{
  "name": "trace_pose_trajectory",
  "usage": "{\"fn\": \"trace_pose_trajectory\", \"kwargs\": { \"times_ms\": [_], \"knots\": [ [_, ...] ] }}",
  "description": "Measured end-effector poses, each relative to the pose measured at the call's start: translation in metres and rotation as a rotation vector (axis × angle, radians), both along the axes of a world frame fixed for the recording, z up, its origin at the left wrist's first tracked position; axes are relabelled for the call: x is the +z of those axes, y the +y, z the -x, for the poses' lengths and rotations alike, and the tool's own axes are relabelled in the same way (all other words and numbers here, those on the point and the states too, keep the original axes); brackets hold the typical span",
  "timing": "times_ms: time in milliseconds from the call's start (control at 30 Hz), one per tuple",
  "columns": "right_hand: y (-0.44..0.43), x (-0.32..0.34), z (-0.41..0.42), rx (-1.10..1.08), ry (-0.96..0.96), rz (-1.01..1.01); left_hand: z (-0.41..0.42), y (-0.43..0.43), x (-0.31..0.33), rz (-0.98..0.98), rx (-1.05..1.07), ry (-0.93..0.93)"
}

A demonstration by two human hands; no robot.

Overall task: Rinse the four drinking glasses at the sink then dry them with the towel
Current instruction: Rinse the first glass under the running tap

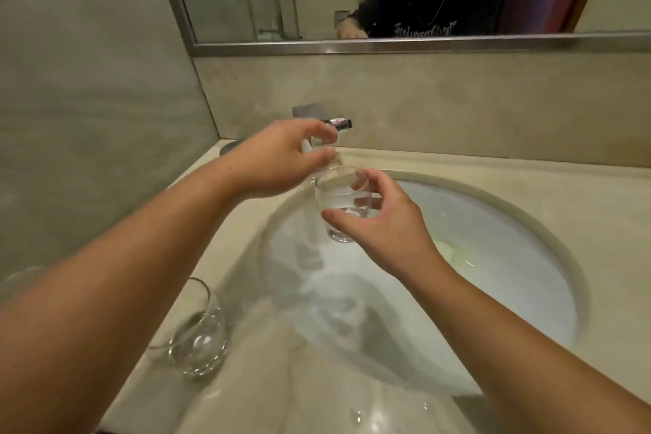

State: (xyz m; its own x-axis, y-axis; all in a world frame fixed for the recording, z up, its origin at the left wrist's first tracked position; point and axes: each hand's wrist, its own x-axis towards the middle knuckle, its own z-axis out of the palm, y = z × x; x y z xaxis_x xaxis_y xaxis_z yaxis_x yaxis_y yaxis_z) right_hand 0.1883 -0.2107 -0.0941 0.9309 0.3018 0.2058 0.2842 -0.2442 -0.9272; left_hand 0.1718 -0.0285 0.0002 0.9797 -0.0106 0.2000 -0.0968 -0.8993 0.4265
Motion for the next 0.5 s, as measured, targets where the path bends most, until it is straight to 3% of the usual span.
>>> {"fn": "trace_pose_trajectory", "kwargs": {
  "times_ms": [200, 500],
  "knots": [
    [0.008, -0.008, -0.036, 0.016, 0.041, -0.017, -0.074, 0.009, -0.003, -0.129, 0.027, 0.016],
    [0.009, -0.022, -0.038, -0.028, 0.117, -0.071, -0.094, 0.001, -0.007, -0.098, 0.051, 0.129]
  ]
}}
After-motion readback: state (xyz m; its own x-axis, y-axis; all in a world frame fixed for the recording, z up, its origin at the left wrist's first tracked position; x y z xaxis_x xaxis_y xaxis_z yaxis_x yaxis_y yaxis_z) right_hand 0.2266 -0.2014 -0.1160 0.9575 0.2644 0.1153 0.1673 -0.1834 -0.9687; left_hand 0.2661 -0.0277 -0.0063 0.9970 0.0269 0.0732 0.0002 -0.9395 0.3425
